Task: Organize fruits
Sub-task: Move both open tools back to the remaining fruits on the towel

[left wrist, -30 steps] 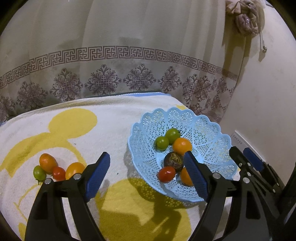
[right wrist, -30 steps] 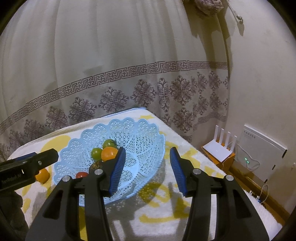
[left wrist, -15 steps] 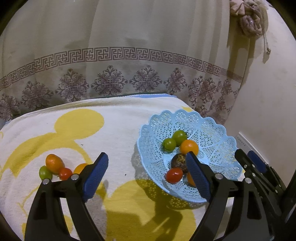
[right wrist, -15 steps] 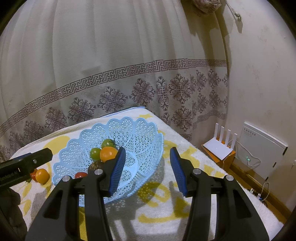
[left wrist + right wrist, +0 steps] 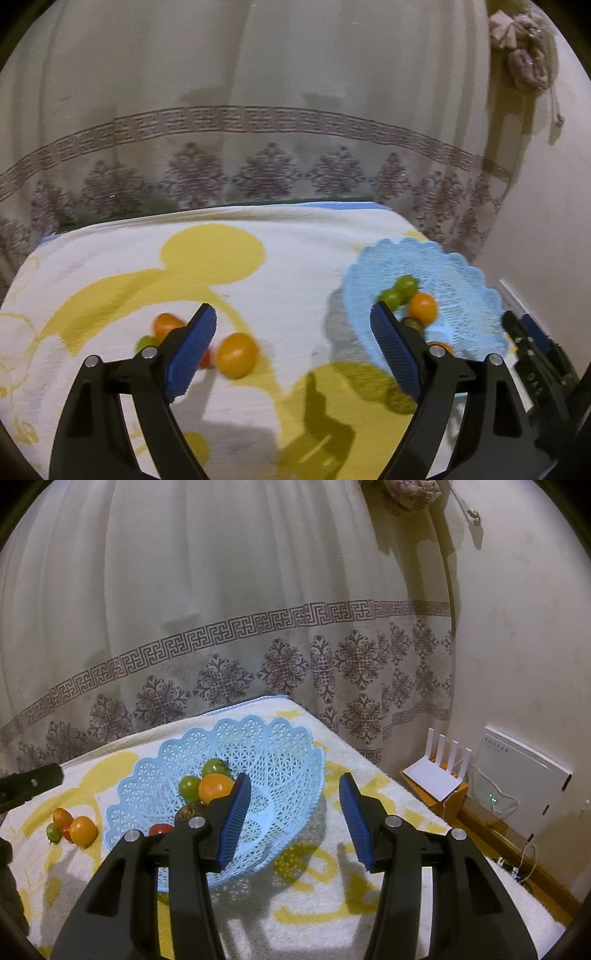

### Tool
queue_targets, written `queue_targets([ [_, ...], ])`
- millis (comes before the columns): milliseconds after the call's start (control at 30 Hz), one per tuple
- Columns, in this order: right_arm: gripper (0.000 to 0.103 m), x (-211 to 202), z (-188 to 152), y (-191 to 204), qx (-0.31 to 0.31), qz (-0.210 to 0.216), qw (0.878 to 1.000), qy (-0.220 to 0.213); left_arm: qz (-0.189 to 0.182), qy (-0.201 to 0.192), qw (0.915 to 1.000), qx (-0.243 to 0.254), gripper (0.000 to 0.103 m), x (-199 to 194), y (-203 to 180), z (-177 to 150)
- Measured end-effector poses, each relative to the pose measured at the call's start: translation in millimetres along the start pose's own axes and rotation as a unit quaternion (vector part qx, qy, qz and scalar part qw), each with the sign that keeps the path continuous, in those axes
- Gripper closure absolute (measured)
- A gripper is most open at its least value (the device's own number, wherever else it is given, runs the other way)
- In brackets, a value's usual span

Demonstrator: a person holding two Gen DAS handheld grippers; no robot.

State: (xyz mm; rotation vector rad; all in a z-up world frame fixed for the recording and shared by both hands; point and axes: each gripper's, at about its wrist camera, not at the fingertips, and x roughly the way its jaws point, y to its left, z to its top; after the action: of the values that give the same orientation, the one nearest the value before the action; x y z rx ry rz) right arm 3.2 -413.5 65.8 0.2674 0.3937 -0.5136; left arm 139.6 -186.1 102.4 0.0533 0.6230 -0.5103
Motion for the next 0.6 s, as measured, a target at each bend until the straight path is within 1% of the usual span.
queue_targets([
  [100,0.052,-2.1,0.2,6.5,-0.013,0.005,1.000,0.001,0.019,0.006,0.9998,-0.009,0.018,-0.4,18.7,-3.9],
  [167,0.051,-2.8,1.0,11.8,-0.018,0.016,1.000,0.007,0.031,0.009,0.9994,-0.015,0.018,-0.8,31.1,-6.6],
  [300,0.051,-5.3,2.5,27.1,-0.029,0.047,0.998,0.021,0.056,0.014,0.9981,-0.022,0.018,-1.0,54.7,-11.0],
  [433,0.051,-9.7,3.9,49.0,-0.050,0.078,0.995,0.025,0.071,0.020,0.9969,-0.029,0.018,-0.4,74.6,-15.1],
  [500,0.038,-13.4,2.9,62.9,-0.068,0.099,0.992,0.028,0.077,0.025,0.9963,-0.030,0.018,0.7,83.5,-18.5],
  [600,0.038,-17.9,-0.9,82.9,-0.095,0.117,0.988,0.028,0.090,0.040,0.9946,-0.035,0.018,5.5,98.6,-24.2],
])
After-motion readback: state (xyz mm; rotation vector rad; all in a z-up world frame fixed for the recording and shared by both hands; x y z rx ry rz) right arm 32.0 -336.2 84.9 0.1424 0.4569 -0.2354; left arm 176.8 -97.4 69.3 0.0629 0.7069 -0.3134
